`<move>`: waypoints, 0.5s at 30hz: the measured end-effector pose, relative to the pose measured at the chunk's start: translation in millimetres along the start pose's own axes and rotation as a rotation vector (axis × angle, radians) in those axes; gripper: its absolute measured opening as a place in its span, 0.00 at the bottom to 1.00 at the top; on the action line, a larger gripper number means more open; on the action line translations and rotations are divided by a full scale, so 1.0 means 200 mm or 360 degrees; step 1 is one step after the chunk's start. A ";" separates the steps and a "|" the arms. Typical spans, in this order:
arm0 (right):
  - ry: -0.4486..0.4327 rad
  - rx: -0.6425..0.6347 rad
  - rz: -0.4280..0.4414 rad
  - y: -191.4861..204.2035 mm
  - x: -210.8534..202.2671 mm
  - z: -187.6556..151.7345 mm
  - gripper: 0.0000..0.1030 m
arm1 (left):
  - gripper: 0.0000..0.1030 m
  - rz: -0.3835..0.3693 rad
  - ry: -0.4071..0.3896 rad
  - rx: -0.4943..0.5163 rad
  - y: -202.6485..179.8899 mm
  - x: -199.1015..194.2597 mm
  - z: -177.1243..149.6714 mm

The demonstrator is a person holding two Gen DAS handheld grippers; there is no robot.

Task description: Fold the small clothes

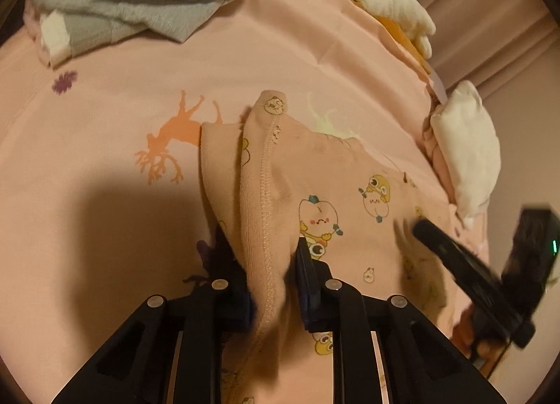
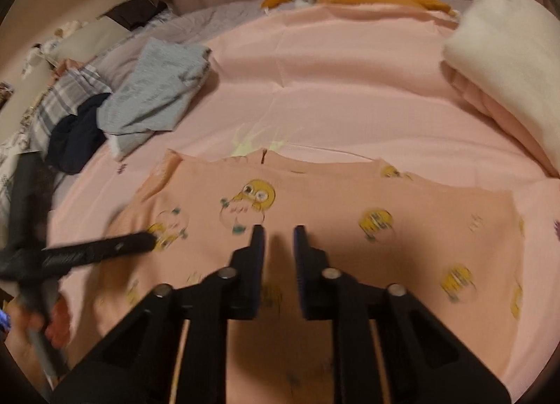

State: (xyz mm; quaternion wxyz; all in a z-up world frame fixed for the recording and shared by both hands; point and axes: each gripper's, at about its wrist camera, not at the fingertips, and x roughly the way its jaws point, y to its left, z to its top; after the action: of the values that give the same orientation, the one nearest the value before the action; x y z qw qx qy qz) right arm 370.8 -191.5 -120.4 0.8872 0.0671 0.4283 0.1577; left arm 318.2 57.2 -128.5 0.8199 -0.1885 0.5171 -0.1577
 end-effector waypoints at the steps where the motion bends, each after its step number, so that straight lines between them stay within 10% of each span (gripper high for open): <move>1: 0.0066 0.0016 -0.0029 0.00 0.07 0.01 0.10 | 0.16 0.0027 -0.0005 0.0037 -0.02 0.00 0.00; 15: 0.0104 -0.0237 0.0061 0.14 -0.14 -0.20 0.09 | 0.16 0.0215 0.0013 0.0150 -0.09 0.02 -0.01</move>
State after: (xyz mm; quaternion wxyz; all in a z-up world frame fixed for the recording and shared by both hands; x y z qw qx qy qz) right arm 317.0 -174.0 -118.2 0.8721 0.0040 0.4428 0.2083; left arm 317.9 39.2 -124.3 0.8345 -0.1137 0.5240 -0.1268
